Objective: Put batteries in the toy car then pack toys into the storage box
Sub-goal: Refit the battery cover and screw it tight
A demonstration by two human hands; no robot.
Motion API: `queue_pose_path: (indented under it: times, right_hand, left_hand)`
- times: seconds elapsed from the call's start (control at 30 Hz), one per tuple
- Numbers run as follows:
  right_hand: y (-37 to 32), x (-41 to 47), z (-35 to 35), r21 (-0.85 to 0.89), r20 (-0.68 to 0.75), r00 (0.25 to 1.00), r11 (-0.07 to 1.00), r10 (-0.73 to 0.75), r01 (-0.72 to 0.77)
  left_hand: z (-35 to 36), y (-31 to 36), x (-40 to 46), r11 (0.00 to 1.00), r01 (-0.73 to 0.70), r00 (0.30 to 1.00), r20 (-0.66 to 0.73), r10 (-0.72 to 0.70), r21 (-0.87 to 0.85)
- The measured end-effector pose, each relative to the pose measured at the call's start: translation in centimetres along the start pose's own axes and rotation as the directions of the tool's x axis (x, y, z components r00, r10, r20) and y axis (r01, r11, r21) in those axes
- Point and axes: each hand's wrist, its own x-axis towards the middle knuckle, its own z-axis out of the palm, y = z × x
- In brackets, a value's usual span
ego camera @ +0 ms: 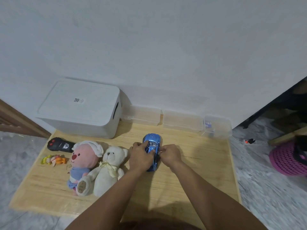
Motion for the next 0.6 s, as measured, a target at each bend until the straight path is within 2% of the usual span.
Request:
queue_pose_path:
  times: [0.1,0.27,0.37,0.43,0.47,0.53,0.6]
  right_hand:
    - [0.4,0.3,-0.1,0.023,0.046,0.998,0.999,0.033,-0.034]
    - [-0.1,1.2,-2.0,0.107,0.049,0.99,0.985,0.134,-0.139]
    - [-0.7,1.9,-3.5,0.305,0.1,0.977,0.929,0.188,-0.21]
    - [-0.8,2.4,-4.2,0.398,0.08,0.981,0.896,0.178,-0.195]
    - [-0.7,2.7,-4.4,0.467,0.065,0.983,0.865,0.172,-0.182]
    - [-0.4,3.7,-4.6,0.669,0.035,0.967,0.713,0.254,-0.212]
    - [-0.1,4.4,-4.9,0.758,0.038,0.95,0.611,0.31,-0.229]
  left_hand:
    - [0.2,-0.2,0.1,0.997,-0.026,1.0,0.003,0.025,0.067]
    - [0.0,0.1,0.4,0.997,-0.028,1.0,0.005,0.028,0.069]
    - [-0.3,0.4,0.9,0.998,-0.043,0.999,-0.028,0.044,0.038]
    - [-0.5,0.9,1.4,0.998,-0.055,0.996,-0.062,0.056,0.018]
    - [-0.7,1.1,1.7,0.998,-0.065,0.995,-0.071,0.066,0.009]
    - [-0.9,1.7,2.3,0.995,-0.095,0.993,-0.071,0.095,0.01]
    - [-1.0,2.2,2.8,0.991,-0.129,0.989,-0.061,0.131,0.038]
